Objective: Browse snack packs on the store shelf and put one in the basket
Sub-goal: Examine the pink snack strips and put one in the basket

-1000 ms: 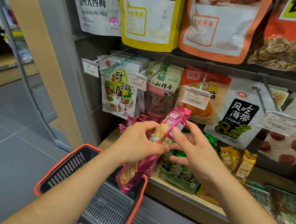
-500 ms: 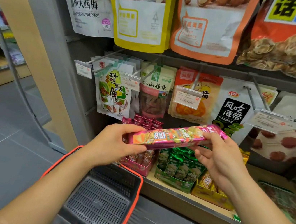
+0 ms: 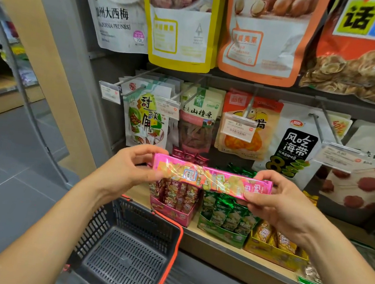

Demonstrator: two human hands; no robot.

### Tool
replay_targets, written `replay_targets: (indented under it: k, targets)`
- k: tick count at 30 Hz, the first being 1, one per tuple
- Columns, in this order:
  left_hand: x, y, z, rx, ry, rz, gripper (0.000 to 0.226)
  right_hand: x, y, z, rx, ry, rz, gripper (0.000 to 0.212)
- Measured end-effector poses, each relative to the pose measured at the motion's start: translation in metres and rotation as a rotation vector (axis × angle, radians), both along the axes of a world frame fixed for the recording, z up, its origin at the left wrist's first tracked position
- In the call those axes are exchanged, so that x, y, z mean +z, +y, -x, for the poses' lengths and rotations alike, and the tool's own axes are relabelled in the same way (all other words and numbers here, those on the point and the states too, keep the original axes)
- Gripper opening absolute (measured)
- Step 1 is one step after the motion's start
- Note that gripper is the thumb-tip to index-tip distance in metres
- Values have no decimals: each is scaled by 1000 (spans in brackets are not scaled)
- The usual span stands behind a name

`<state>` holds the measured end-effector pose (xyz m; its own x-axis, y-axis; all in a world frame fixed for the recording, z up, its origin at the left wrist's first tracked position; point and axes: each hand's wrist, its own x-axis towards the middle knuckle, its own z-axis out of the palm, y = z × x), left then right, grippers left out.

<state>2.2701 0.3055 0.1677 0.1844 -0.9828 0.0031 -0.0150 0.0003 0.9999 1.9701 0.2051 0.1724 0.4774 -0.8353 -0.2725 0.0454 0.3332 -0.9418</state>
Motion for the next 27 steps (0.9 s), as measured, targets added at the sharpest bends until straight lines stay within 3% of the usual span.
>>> replay_targets:
  k: [4, 8, 10, 14, 18, 22, 27]
  targets:
    - [3, -3, 3, 189, 223, 114, 27, 0, 4, -5, 19, -41, 41, 21]
    - [3, -4, 6, 227, 298, 110, 19, -7, 8, -13, -11, 16, 70, 25]
    - [2, -5, 5, 225, 307, 66, 19, -8, 8, -14, -22, -15, 49, 23]
    - [0, -4, 4, 162, 260, 6, 25, -7, 8, -11, 46, 32, 53, 48]
    - [3, -5, 9, 219, 294, 48, 13, -5, 9, -11, 118, 46, 107, 44]
    - [5, -7, 6, 252, 379, 1, 18, -3, 5, -8, 148, 26, 115, 48]
    - [5, -10, 4, 294, 353, -25, 18, 0, 2, -7, 131, 45, 178, 49]
